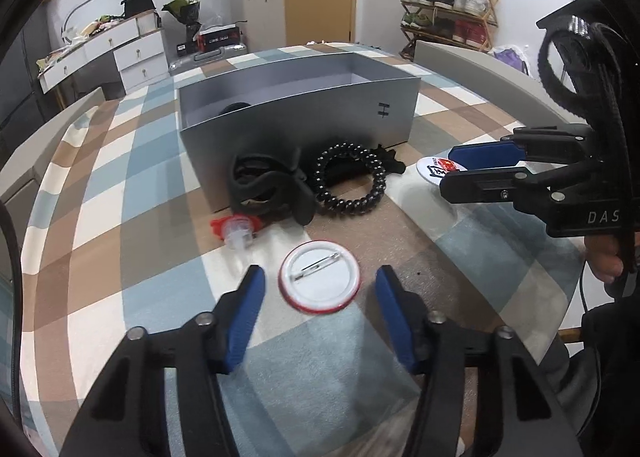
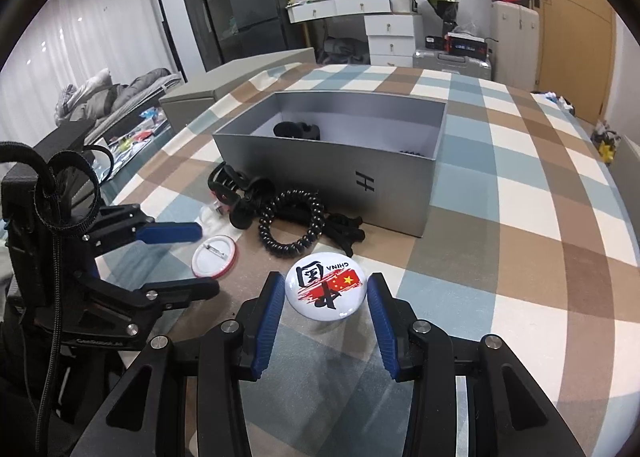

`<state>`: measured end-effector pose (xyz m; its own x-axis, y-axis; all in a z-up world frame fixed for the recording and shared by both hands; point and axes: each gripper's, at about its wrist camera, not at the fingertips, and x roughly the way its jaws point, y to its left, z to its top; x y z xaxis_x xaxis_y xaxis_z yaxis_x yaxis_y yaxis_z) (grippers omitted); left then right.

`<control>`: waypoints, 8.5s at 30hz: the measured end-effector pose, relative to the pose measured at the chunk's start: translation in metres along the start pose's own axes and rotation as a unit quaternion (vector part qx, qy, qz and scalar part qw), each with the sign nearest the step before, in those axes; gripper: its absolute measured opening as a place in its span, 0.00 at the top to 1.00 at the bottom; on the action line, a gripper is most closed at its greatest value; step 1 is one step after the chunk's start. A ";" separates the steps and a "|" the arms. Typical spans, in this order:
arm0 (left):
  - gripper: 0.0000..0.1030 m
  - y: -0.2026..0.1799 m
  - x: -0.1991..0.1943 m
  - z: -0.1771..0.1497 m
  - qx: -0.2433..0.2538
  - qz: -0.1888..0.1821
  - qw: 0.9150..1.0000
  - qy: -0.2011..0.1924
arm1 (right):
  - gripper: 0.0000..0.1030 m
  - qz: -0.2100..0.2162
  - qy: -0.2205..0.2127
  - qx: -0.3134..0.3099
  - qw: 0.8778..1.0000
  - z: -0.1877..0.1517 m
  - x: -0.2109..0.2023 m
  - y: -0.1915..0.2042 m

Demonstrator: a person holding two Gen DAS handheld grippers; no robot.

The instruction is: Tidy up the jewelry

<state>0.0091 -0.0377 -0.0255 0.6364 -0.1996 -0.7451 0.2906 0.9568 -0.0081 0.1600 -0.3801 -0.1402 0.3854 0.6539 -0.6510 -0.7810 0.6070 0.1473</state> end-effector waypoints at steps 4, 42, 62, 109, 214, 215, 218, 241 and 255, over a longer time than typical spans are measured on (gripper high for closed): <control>0.65 -0.002 -0.001 0.000 0.005 0.003 1.000 -0.005 | 0.60 0.000 -0.001 0.002 1.000 0.000 0.000 -0.001; 0.65 0.012 -0.030 0.023 -0.040 0.009 0.995 -0.095 | 0.60 0.028 -0.070 0.046 0.996 0.012 -0.028 -0.013; 0.65 0.034 -0.033 0.067 -0.071 0.030 0.986 -0.146 | 0.60 0.049 -0.120 0.108 0.986 0.050 -0.050 -0.033; 0.65 0.041 0.012 0.070 -0.079 0.046 0.988 -0.121 | 0.59 0.068 -0.071 0.156 0.983 0.074 0.017 -0.053; 0.01 0.033 0.001 0.014 -0.064 0.029 0.997 -0.025 | 0.80 0.064 0.022 0.103 0.992 0.027 0.045 -0.004; 0.01 0.034 0.001 0.014 -0.064 0.029 0.997 -0.024 | 0.80 0.063 0.022 0.102 0.993 0.027 0.045 -0.004; 0.01 0.033 0.001 0.014 -0.064 0.028 0.997 -0.023 | 0.90 0.055 0.021 0.094 0.994 0.027 0.046 -0.002; 0.03 0.018 0.011 0.032 -0.025 0.035 0.999 -0.031 | 0.92 0.058 -0.012 0.085 0.995 0.017 0.016 -0.011; 0.56 0.021 0.011 0.029 -0.041 0.022 0.998 -0.029 | 0.92 0.051 0.005 0.083 0.995 0.012 0.019 -0.013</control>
<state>0.0429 -0.0261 -0.0141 0.6887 -0.1667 -0.7056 0.2033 0.9786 -0.0327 0.1832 -0.3703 -0.1453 0.3026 0.7121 -0.6335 -0.7234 0.6044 0.3338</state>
